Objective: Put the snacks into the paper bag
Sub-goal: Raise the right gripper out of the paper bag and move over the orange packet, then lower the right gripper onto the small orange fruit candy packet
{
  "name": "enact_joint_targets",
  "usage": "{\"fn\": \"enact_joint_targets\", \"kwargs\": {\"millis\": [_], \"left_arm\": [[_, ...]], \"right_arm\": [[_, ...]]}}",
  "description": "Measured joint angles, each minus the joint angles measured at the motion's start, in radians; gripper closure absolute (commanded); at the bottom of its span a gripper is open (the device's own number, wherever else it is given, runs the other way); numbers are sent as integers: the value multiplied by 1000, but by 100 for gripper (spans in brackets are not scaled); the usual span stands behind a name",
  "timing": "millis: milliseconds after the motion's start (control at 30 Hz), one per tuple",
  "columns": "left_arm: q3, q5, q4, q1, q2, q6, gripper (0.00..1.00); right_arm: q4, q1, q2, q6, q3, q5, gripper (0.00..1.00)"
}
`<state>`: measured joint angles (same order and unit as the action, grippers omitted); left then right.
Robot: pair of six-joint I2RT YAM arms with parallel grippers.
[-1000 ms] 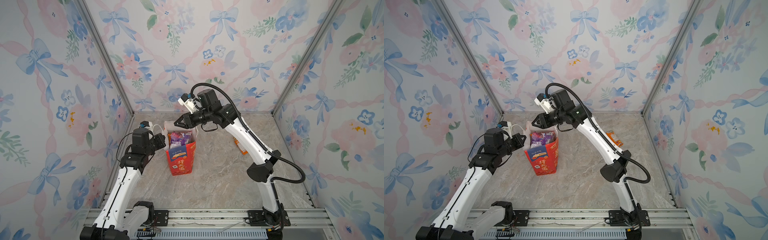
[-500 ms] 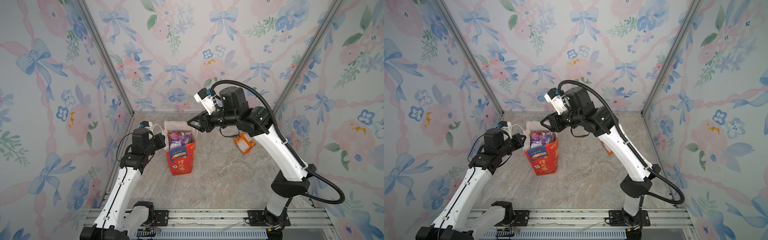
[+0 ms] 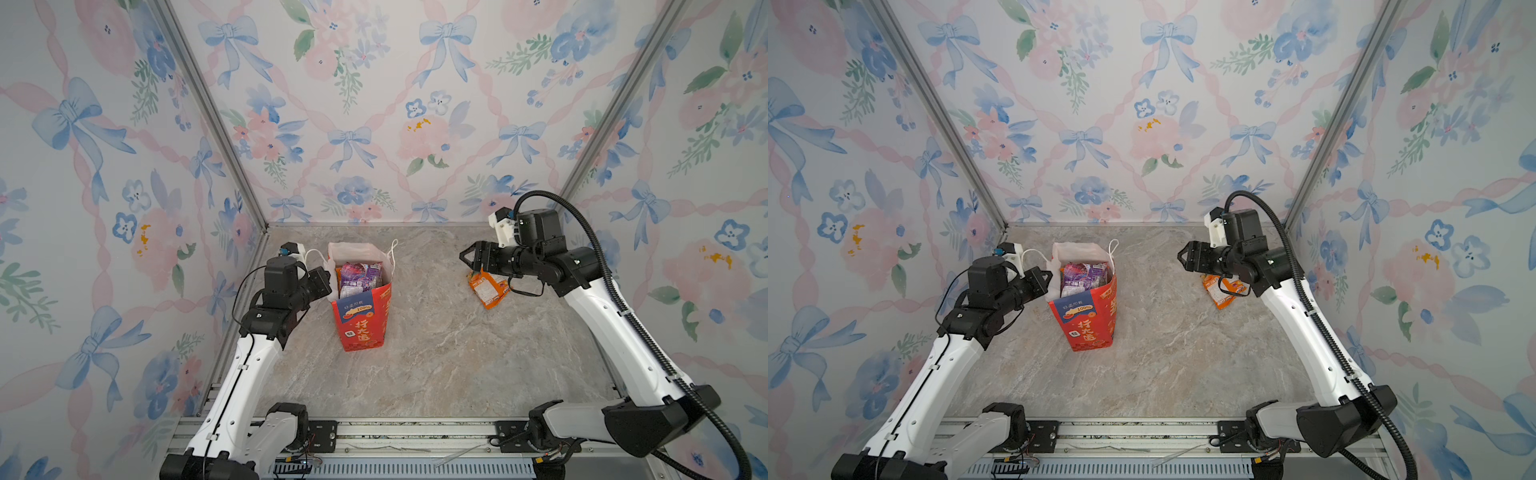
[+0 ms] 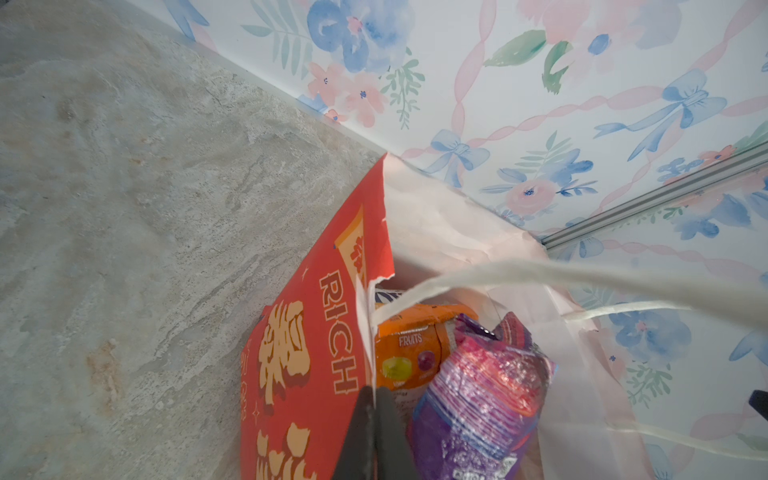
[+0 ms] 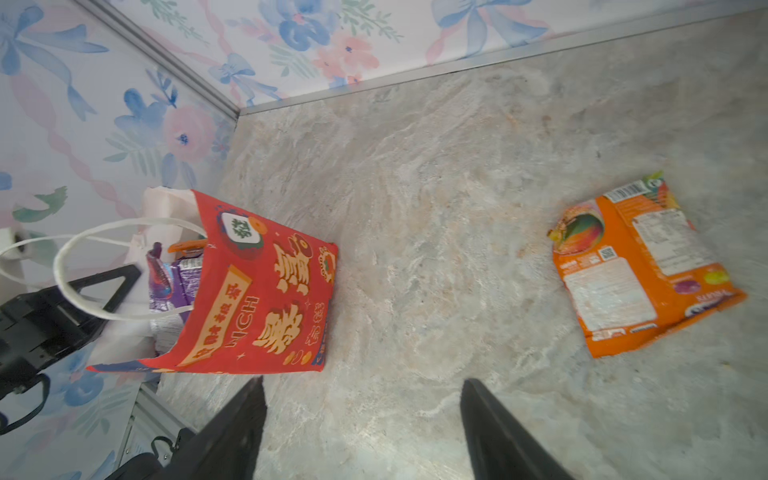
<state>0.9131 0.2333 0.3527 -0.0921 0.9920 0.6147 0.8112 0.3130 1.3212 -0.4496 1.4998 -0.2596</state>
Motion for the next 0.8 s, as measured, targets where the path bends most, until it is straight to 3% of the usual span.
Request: {"fn": "enact_joint_targets", "kwargs": {"millis": [200, 433, 800], "left_arm": [[0, 0, 0, 0, 0, 0, 100], [0, 0, 0, 0, 0, 0, 100], [0, 4, 0, 0, 0, 0, 100]], "right_arm": [[-54, -185, -23, -52, -164, -21, 0], [-167, -386, 72, -101, -309, -78, 3], [-279, -449, 309, -127, -339, -111, 4]]}}
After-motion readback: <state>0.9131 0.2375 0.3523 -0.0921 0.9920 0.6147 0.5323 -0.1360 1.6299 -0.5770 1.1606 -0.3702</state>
